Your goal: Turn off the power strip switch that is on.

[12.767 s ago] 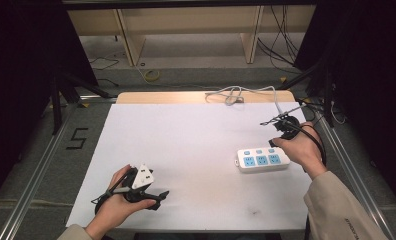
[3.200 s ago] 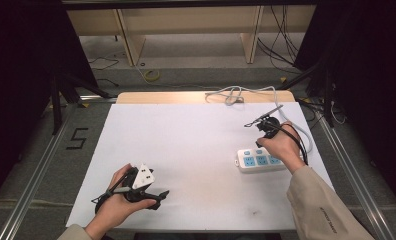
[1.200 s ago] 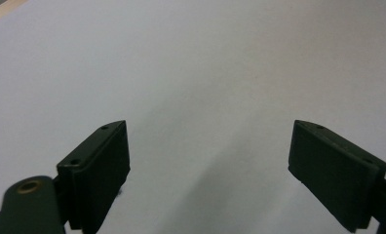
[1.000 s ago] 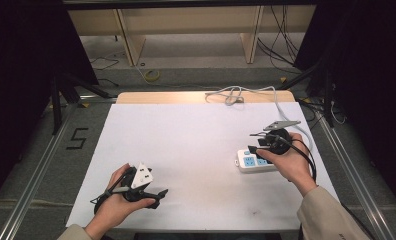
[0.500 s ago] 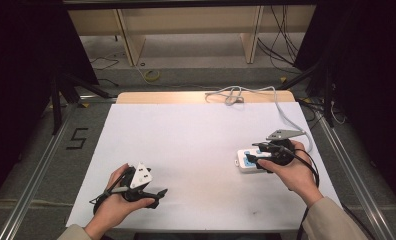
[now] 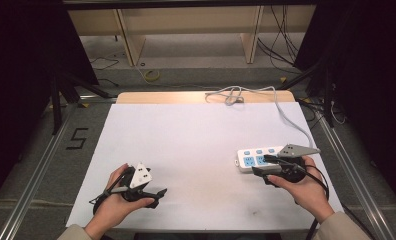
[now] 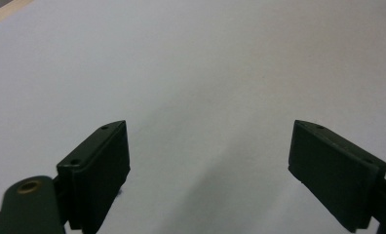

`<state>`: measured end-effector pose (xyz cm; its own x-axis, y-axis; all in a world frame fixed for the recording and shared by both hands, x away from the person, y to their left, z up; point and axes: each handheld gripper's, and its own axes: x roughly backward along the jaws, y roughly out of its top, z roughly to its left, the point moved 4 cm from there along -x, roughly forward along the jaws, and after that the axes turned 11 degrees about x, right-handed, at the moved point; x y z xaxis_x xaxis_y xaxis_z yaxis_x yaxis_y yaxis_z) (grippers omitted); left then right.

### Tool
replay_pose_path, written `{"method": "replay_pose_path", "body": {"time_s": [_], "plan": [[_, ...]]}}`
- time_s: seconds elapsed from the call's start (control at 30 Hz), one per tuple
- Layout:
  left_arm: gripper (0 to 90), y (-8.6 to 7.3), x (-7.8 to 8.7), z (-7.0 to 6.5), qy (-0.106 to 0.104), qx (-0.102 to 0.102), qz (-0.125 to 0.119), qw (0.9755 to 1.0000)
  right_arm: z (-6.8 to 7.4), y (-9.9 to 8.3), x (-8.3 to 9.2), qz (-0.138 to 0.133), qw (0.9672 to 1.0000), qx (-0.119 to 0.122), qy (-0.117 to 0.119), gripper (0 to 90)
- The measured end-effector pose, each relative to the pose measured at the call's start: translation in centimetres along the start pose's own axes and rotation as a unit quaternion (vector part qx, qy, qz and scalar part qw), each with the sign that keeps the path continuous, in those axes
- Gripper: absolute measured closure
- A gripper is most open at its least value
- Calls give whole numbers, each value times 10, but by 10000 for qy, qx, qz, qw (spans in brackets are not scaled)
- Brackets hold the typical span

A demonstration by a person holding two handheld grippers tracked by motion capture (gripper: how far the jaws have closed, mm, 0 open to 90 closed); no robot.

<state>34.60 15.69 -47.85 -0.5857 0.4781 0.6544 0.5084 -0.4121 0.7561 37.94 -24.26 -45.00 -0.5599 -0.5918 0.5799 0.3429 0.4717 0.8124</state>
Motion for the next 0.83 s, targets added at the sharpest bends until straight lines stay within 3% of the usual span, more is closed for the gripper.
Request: {"method": "replay_pose_path", "body": {"time_s": [0.27,0.73,0.83], "plan": [[148,0,1,1,0,-7,18,10000,10,-12,11,-260,9997,18,-24,329],[148,-1,2,0,-17,8,12,10000,14,-22,18,-297,9995,17,-122,309],[148,0,1,-3,-102,51,3,9999,13,-22,20,-317,9994,-1,-151,306]]}}
